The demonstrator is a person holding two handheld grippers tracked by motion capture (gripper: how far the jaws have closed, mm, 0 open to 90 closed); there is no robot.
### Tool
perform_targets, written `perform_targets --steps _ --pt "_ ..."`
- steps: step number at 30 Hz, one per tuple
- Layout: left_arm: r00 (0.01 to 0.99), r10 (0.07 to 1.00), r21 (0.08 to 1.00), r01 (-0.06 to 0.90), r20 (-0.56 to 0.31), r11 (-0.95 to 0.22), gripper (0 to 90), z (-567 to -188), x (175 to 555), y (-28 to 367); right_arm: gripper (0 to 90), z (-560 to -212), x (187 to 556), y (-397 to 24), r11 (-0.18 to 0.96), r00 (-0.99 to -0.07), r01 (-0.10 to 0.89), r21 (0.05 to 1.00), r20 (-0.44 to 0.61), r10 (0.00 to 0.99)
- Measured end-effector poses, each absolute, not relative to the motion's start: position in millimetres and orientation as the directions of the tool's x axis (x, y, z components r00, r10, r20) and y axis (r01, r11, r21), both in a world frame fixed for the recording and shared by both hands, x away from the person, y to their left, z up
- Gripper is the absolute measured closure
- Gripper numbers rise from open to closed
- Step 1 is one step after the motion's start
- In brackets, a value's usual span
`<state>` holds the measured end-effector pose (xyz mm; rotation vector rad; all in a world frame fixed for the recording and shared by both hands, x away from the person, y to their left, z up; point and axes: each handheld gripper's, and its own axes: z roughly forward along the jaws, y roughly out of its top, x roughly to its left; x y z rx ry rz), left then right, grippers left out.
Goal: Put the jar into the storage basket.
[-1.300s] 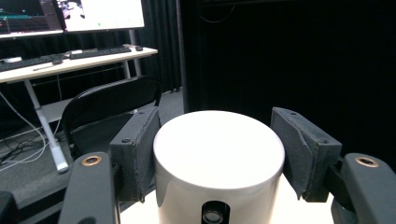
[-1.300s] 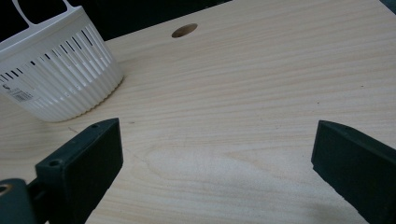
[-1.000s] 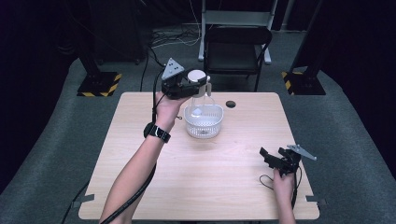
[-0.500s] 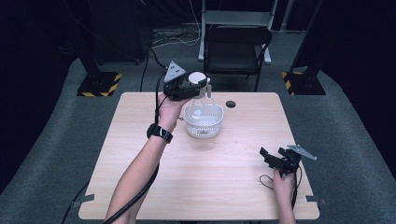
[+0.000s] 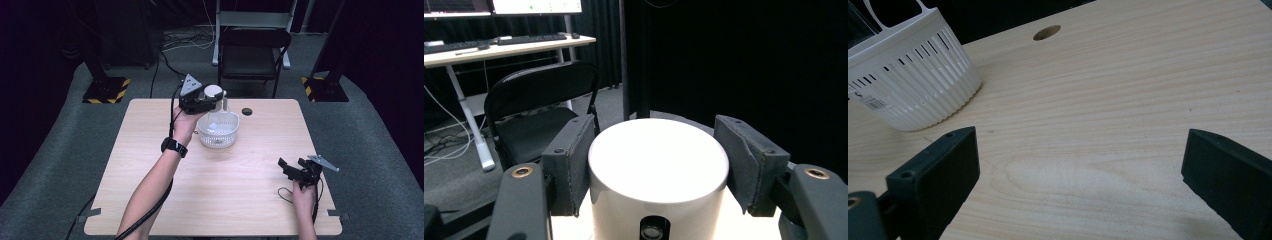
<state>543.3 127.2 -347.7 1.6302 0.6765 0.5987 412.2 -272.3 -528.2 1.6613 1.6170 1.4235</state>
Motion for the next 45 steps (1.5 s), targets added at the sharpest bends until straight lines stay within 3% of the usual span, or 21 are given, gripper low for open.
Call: perform_targets --steps 26,45 --pt "0.7 0.714 0.984 0.135 -0.012 -0.116 34.0 -399 547 128 1.2 -528 412 -272 -0.235 -0.201 0.48 0.845 0.366 0.909" --pt "0.699 0.715 0.985 0.133 -0.015 -0.109 33.9 -416 546 131 1.2 -528 412 -272 -0.232 -0.2 0.481 0.845 0.364 0.91"
